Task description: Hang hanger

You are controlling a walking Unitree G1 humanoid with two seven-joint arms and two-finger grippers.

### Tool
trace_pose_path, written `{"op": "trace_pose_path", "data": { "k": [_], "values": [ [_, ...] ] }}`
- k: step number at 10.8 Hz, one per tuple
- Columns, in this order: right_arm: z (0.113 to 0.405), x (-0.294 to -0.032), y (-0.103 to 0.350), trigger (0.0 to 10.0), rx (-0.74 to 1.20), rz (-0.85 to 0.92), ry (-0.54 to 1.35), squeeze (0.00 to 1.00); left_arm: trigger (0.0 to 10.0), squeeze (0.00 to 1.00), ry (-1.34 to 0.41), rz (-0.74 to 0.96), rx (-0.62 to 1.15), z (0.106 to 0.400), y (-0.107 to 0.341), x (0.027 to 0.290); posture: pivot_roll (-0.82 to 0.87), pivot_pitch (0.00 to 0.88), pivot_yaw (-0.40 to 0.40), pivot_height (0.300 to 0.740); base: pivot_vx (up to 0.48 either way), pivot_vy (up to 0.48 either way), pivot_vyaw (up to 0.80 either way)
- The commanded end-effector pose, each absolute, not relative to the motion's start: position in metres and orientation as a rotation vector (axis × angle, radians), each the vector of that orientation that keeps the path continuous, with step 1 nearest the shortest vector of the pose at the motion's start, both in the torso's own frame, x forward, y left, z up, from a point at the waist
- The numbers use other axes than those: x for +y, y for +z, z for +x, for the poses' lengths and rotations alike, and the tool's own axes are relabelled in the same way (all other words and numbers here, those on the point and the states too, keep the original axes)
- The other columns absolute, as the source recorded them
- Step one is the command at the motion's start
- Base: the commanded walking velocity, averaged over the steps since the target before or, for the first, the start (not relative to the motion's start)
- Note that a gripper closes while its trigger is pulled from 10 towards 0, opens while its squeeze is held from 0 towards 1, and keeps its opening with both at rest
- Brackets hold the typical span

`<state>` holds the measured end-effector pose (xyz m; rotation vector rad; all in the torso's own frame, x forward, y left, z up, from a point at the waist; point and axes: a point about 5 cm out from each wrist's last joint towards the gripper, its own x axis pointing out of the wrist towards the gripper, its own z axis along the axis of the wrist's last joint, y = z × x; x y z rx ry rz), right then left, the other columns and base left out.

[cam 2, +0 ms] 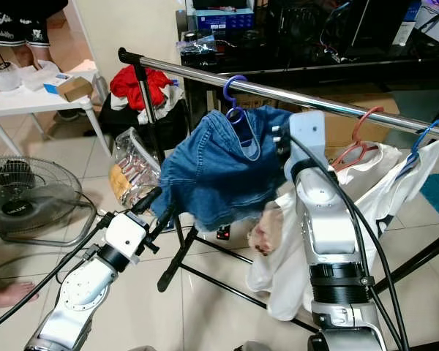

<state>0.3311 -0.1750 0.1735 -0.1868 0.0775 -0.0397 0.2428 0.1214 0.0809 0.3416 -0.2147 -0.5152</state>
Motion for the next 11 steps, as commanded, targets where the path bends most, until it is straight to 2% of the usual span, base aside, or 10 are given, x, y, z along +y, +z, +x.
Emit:
{"op": "trace_pose_path", "data": {
  "k": [1, 3, 4, 5, 6, 7, 8, 9, 10, 11],
  "values": [
    [0.330, -0.183, 0.175, 10.0, 0.080, -0.182, -0.071, 0.00, 10.0, 0.00, -0.526, 0.346, -0.218, 0.245, 0.082, 0.122, -0.03, 0.000, 0.057, 0.740, 0.000, 0.000, 0.00],
    [0.318, -0.192, 0.170, 10.0, 0.108, -0.176, -0.091, 0.00, 10.0, 0.00, -0.526, 0.352, -0.218, 0.245, 0.082, 0.124, -0.03, 0.000, 0.065, 0.740, 0.000, 0.000, 0.00],
    [0.307, -0.208, 0.163, 10.0, 0.137, -0.188, -0.138, 0.00, 10.0, 0.00, -0.528, 0.353, -0.216, 0.245, 0.081, 0.125, -0.03, 0.000, 0.065, 0.740, 0.000, 0.000, 0.00],
    [0.300, -0.220, 0.162, 6.5, 0.143, -0.194, -0.175, 0.00, 10.0, 0.00, -0.533, 0.355, -0.215, 0.246, 0.081, 0.126, -0.05, 0.000, 0.077, 0.740, 0.000, 0.000, 0.00],
    [0.296, -0.225, 0.165, 2.4, 0.134, -0.188, -0.190, 0.00, 10.0, 0.00, -0.538, 0.356, -0.216, 0.246, 0.081, 0.126, -0.05, 0.000, 0.077, 0.740, 0.000, 0.000, 0.00],
    [0.293, -0.228, 0.170, 1.0, 0.120, -0.173, -0.200, 0.00, 10.0, 0.00, -0.544, 0.355, -0.216, 0.247, 0.081, 0.125, -0.06, 0.000, 0.084, 0.740, 0.000, 0.000, 0.00],
    [0.287, -0.228, 0.178, 1.7, 0.095, -0.147, -0.202, 0.00, 10.0, 0.00, -0.566, 0.355, -0.214, 0.247, 0.081, 0.122, -0.08, 0.000, 0.092, 0.740, 0.000, 0.000, 0.00],
    [0.283, -0.227, 0.180, 4.4, 0.092, -0.138, -0.202, 0.00, 10.0, 0.00, -0.580, 0.354, -0.214, 0.247, 0.081, 0.121, -0.09, 0.000, 0.100, 0.740, 0.000, 0.000, 0.00],
    [0.279, -0.228, 0.179, 9.1, 0.101, -0.134, -0.213, 0.00, 10.0, 0.00, -0.590, 0.353, -0.214, 0.247, 0.081, 0.120, -0.10, 0.000, 0.106, 0.740, 0.000, 0.000, 0.00],
    [0.276, -0.231, 0.177, 10.0, 0.112, -0.134, -0.232, 0.00, 10.0, 0.00, -0.594, 0.353, -0.214, 0.247, 0.081, 0.120, -0.10, 0.000, 0.111, 0.740, 0.000, 0.000, 0.00]
  ]
}}
